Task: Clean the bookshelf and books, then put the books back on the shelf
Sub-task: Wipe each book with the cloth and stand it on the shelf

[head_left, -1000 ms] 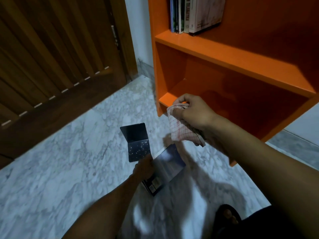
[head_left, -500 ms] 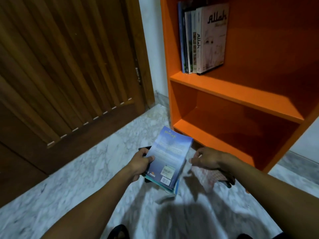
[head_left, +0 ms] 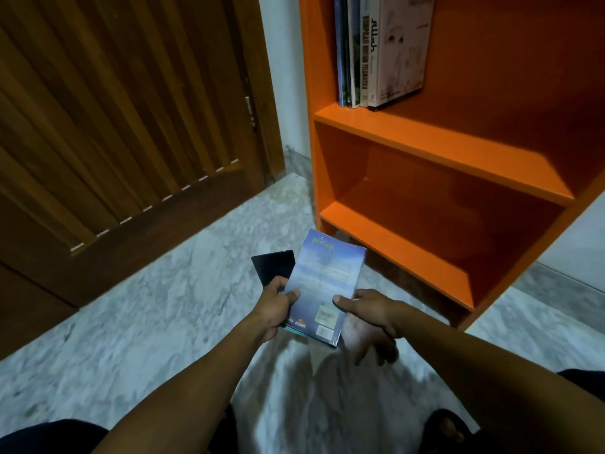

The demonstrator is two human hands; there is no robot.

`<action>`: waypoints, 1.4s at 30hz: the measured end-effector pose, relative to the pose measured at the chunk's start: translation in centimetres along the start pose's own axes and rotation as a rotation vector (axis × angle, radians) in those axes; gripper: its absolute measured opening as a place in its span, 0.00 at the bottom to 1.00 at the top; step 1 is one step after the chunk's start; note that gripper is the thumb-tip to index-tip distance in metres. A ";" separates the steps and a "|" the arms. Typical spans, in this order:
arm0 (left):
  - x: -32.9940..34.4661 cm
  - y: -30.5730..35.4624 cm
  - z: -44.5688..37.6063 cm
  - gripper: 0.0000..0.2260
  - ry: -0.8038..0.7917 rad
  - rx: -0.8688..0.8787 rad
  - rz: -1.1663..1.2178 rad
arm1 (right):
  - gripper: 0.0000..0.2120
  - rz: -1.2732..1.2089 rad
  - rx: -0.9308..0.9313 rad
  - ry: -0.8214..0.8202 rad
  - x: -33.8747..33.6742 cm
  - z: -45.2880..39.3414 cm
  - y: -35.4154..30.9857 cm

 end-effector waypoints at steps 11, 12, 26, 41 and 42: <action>2.4 -6.3 -1.0 0.03 -0.082 -0.135 -0.004 | 0.11 -0.118 0.023 0.201 0.1 -1.3 2.1; 3.1 -6.9 -1.1 0.03 -0.091 -0.141 -0.011 | 0.11 -0.093 0.037 0.208 -0.2 -1.2 2.4; 4.8 -2.8 -1.4 0.19 -0.324 -0.076 0.325 | 0.09 -0.186 0.030 -0.111 -1.3 0.3 -0.5; -2.6 14.0 1.0 0.16 -0.001 0.322 0.075 | 0.16 0.030 0.042 -0.056 -7.0 5.7 -6.6; -3.1 14.8 1.7 0.16 -0.012 0.323 0.075 | 0.13 0.004 0.017 -0.050 -7.1 6.0 -7.2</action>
Point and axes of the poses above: each hand's wrist, its own z-axis away from the middle knuckle, its own x-axis out of the palm, y = z × x, the point moved 9 cm from there along -z, towards the middle knuckle, and after that the axes turned 5 degrees about x, right-handed, at the moved point
